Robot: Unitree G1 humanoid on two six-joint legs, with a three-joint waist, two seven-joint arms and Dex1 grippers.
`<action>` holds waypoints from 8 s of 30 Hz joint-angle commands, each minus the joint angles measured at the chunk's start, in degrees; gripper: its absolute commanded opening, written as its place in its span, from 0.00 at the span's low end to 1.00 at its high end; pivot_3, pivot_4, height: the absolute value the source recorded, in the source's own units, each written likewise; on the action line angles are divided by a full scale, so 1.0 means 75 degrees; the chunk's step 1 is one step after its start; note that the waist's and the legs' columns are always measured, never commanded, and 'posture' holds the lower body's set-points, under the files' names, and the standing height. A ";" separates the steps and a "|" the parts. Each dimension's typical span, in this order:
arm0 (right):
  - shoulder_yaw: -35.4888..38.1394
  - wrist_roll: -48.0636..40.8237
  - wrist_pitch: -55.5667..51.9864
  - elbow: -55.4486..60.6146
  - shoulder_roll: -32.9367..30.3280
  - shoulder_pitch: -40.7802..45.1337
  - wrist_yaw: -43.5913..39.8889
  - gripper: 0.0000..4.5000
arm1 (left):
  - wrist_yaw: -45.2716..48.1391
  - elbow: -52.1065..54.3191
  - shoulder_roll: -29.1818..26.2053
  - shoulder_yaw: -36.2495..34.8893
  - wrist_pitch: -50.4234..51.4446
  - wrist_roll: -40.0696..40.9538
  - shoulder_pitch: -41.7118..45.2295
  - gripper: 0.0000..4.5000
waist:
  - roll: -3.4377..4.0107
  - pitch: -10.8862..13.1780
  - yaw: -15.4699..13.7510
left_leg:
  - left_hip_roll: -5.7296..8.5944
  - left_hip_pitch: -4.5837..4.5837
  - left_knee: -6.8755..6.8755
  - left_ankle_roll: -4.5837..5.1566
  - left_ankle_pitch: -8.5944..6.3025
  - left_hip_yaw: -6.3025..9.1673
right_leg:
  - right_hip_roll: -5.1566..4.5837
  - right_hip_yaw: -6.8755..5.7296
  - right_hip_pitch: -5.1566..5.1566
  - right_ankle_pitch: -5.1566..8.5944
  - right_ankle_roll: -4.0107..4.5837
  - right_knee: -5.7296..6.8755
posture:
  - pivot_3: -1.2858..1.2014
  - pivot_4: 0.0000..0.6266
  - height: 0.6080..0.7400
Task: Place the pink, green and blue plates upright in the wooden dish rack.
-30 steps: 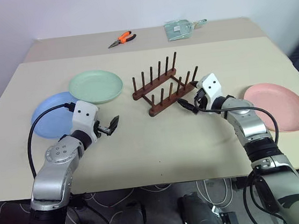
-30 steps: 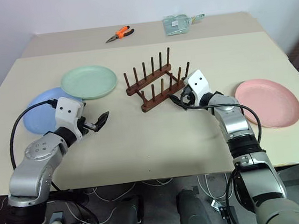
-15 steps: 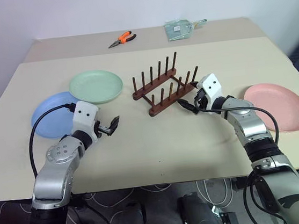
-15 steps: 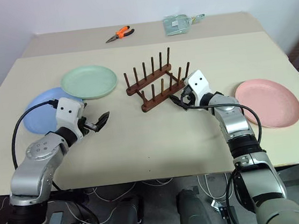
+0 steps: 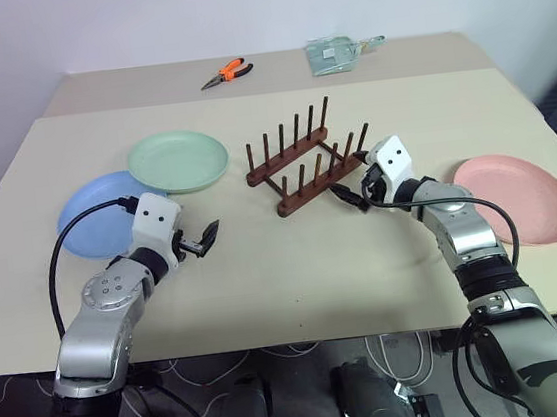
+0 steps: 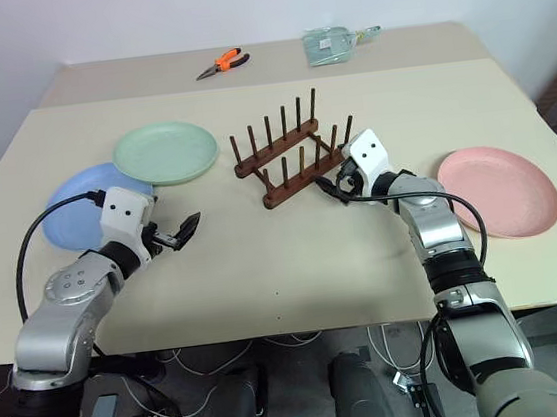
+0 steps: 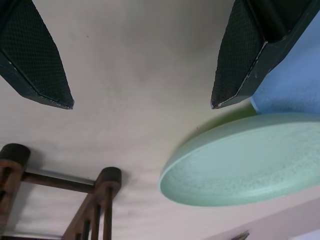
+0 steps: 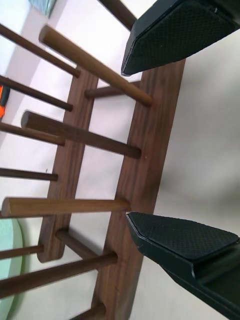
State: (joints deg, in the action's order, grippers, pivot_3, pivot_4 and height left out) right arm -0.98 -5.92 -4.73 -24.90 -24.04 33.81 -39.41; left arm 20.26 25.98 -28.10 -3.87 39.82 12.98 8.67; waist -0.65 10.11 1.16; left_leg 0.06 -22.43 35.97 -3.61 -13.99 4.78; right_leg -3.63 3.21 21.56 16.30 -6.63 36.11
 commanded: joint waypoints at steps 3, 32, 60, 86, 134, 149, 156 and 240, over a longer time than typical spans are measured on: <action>0.0051 -0.0082 -0.0066 0.0340 -0.0107 0.0046 -0.0186 0.98 | -0.0191 0.0471 0.0043 -0.0292 0.0036 0.0003 -0.0238 1.00 | 0.0000 0.0000 0.0000 | 0.0000 0.0000 0.0000 0.0000 0.0000 0.0000 | 0.0000 0.0000 0.0000 0.0000 0.0000 0.0000 | 0.52 0.24 1.00; -0.0092 0.0017 -0.0015 0.0034 -0.0140 0.0325 -0.0582 0.98 | -0.0558 0.1024 0.0192 -0.0436 0.0268 0.0033 -0.0556 1.00 | 0.0000 0.0000 -0.0001 | 0.0000 0.0000 0.0002 0.0000 0.0000 0.0000 | 0.0000 0.0000 0.0000 0.0001 0.0002 -0.0001 | 0.52 0.24 1.00; -0.0016 0.0098 0.0130 -0.0122 -0.0092 0.0359 -0.0328 0.98 | -0.0389 0.0631 0.0070 -0.0456 0.0090 -0.0032 -0.0295 1.00 | 0.0000 0.0000 -0.0005 | 0.0000 0.0000 0.0002 0.0000 0.0000 0.0000 | 0.0001 0.0000 0.0000 0.0001 0.0003 0.0000 | 0.52 0.24 1.00; 0.0635 -0.0831 -0.1117 0.2506 -0.0637 -0.1463 -0.0095 0.98 | 0.2089 -0.1734 -0.0031 0.1198 -0.0815 0.0293 0.1503 1.00 | 0.0000 0.0000 -0.0020 | 0.0001 -0.0001 -0.0001 0.0000 0.0000 0.0000 | 0.0001 -0.0002 -0.0003 0.0000 0.0000 -0.0002 | 0.52 0.24 1.00; 0.1718 -0.0416 -0.2145 0.5984 -0.1827 -0.5011 0.0805 1.00 | 0.6380 -0.7538 0.0980 0.2918 -0.5409 -0.1404 0.4230 0.71 | 0.0001 0.0002 -0.0030 | 0.0010 -0.0004 0.0013 0.0002 0.0000 0.0005 | 0.0000 -0.0003 -0.0011 0.0011 0.0003 -0.0004 | 0.52 0.24 1.00; 0.1978 -0.1108 -0.2765 0.6620 -0.2367 -0.5946 -0.0182 0.25 | 0.5787 -0.4228 -0.0051 0.2252 -0.3038 -0.0509 0.1993 0.53 | 0.0010 -0.0004 0.0042 | -0.0007 0.0017 0.0003 0.0003 -0.0001 0.0007 | 0.0007 -0.0004 -0.0019 0.0013 0.0008 0.0007 | 0.52 0.24 1.00; 0.0751 -0.0064 -0.2544 0.6172 -0.1993 -0.5314 0.0591 0.01 | 0.4693 -0.4082 0.0839 0.3151 -0.2604 -0.1273 0.1928 0.30 | 0.0006 -0.0006 -0.0147 | 0.0006 0.0007 0.0024 0.0003 -0.0001 0.0006 | -0.0007 -0.0004 -0.0032 0.0020 0.0019 -0.0011 | 0.52 0.24 1.00; 0.3844 -0.6572 -0.5192 0.3884 -0.1434 0.0526 0.0451 0.02 | 0.3580 -0.3357 0.1584 0.1918 -0.3675 -0.0101 0.2646 0.30 | 0.0028 0.0030 -0.0043 | 0.0015 -0.0016 0.0001 0.0033 0.0020 0.0016 | -0.0005 -0.0012 0.0000 -0.0024 -0.0011 -0.0007 | 0.52 0.24 1.00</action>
State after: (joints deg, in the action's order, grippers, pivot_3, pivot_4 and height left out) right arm 24.85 -53.80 -45.14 4.56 -33.39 35.52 -36.64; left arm 47.25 -1.47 -16.18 10.44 12.34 11.77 28.27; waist -0.44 10.34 0.84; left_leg 0.17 -22.56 35.99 -3.36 -13.85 4.90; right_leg -3.67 3.12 21.56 16.12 -6.71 36.06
